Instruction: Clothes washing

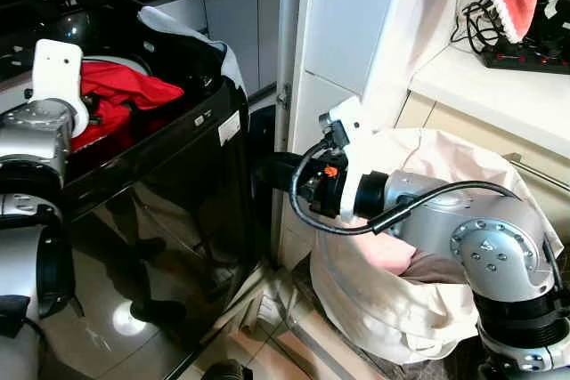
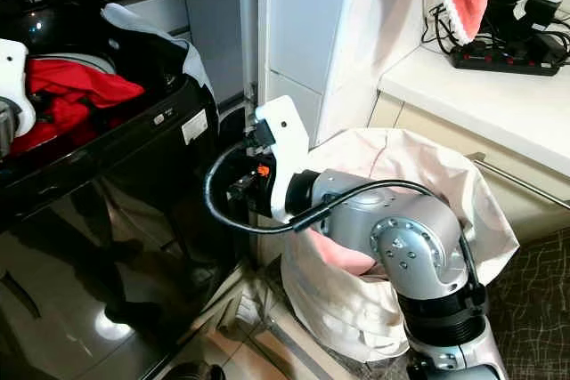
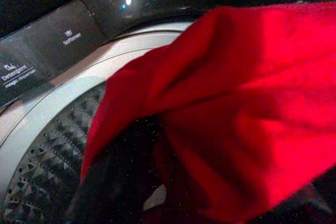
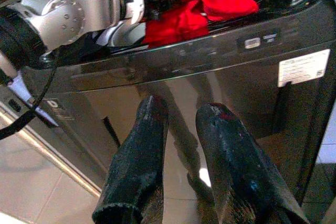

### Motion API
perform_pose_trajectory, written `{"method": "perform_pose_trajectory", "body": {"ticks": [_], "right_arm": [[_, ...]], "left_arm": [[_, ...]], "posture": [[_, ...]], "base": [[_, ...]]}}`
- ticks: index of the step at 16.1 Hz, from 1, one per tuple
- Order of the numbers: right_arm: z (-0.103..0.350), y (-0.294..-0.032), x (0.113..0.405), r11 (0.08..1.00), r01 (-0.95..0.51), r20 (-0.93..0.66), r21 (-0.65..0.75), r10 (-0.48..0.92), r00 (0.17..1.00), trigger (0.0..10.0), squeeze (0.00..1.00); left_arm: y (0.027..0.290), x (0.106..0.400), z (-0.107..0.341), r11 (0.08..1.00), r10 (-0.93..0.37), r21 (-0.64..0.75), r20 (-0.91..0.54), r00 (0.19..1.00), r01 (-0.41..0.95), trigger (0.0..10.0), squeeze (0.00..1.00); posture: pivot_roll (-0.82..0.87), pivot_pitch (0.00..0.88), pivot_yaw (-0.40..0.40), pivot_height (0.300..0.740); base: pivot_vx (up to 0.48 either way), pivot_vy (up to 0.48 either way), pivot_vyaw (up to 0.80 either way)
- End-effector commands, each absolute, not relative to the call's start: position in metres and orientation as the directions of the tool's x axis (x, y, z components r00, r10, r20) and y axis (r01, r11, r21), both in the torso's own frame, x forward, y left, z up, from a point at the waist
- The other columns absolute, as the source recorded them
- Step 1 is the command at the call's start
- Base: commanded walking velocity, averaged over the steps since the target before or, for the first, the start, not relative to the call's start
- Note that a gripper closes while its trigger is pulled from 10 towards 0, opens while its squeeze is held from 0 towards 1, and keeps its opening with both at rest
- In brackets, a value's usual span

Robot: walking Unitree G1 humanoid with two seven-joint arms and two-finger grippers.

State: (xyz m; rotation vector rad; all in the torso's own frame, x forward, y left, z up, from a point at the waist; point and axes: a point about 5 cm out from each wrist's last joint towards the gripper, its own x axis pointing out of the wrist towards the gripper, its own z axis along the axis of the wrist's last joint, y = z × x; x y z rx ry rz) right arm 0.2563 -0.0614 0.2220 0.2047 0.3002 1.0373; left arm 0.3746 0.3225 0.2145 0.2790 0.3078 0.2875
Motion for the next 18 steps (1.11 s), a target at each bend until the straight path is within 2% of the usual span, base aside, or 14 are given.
{"method": "perform_pose_trajectory", "body": {"ticks": [1,5,6,7,9,11,13,14,15,16,17,18], "right_arm": [[0.226,-0.065,0.258,0.509,-0.807,-0.145,0.299,0.86,0.488,10.0,0.0],[0.224,-0.068,0.26,0.531,-0.792,-0.153,0.302,0.847,0.509,10.0,0.0],[0.223,-0.07,0.261,0.549,-0.78,-0.159,0.301,0.835,0.527,10.0,0.0],[0.221,-0.073,0.263,0.568,-0.765,-0.17,0.303,0.823,0.543,10.0,0.0],[0.215,-0.081,0.266,0.613,-0.727,-0.207,0.309,0.789,0.578,10.0,0.0],[0.211,-0.089,0.273,0.67,-0.673,-0.236,0.313,0.741,0.628,10.0,0.0],[0.215,-0.095,0.278,0.719,-0.641,-0.194,0.269,0.692,0.695,10.0,0.0],[0.216,-0.096,0.279,0.724,-0.641,-0.179,0.255,0.687,0.704,10.0,0.0],[0.218,-0.098,0.28,0.756,-0.626,-0.153,0.19,0.653,0.742,10.0,0.0],[0.217,-0.102,0.282,0.79,-0.596,-0.122,0.146,0.612,0.781,10.0,0.0],[0.216,-0.103,0.283,0.806,-0.576,-0.111,0.138,0.59,0.8,10.0,0.0],[0.214,-0.108,0.286,0.854,-0.503,-0.066,0.132,0.514,0.855,10.0,0.0]], "left_arm": [[0.328,0.372,0.218,0.921,0.323,0.306,-0.256,0.911,-0.241,10.0,1.0],[0.335,0.368,0.226,0.917,0.327,0.318,-0.246,0.912,-0.243,10.0,1.0],[0.337,0.366,0.234,0.916,0.32,0.322,-0.23,0.919,-0.238,10.0,0.0],[0.339,0.364,0.241,0.913,0.321,0.331,-0.217,0.922,-0.24,10.0,0.0],[0.348,0.352,0.25,0.87,0.406,0.416,-0.297,0.864,-0.265,10.0,0.0],[0.334,0.342,0.259,0.941,0.212,0.317,-0.275,0.938,-0.12,10.0,0.0],[0.303,0.336,0.274,0.96,-0.026,0.278,-0.067,0.997,0.043,10.0,0.0],[0.299,0.336,0.277,0.964,-0.045,0.261,-0.034,0.998,0.052,10.0,0.0],[0.276,0.333,0.281,0.981,-0.129,0.155,0.058,0.99,0.119,10.0,0.0],[0.251,0.327,0.278,0.977,-0.195,0.118,0.137,0.971,0.18,10.0,0.0],[0.24,0.324,0.271,0.975,-0.215,0.092,0.132,0.968,0.204,10.0,0.0],[0.203,0.314,0.243,0.966,-0.258,0.078,0.166,0.952,0.248,10.0,0.0]], "posture": [[0.02,0.0,-0.003,0.74],[0.01,0.0,0.004,0.74],[0.02,0.0,0.002,0.74],[0.02,0.0,0.002,0.74],[0.02,0.0,-0.014,0.74],[0.01,0.0,-0.021,0.74],[0.02,0.0,-0.016,0.74],[0.02,0.0,-0.016,0.74],[0.01,0.0,-0.008,0.74],[0.02,0.0,-0.007,0.74],[0.02,0.0,-0.004,0.74],[0.01,0.0,0.004,0.74]], "base": [[0.0,0.0,0.0],[0.0,0.0,0.0],[0.0,0.0,0.0],[0.0,0.0,0.0],[0.0,0.0,0.0],[0.0,0.0,0.0],[0.0,0.0,0.0],[0.0,0.0,0.0],[0.0,0.0,0.0],[0.0,0.0,0.0],[0.0,0.0,0.0],[0.0,0.0,0.0]]}}
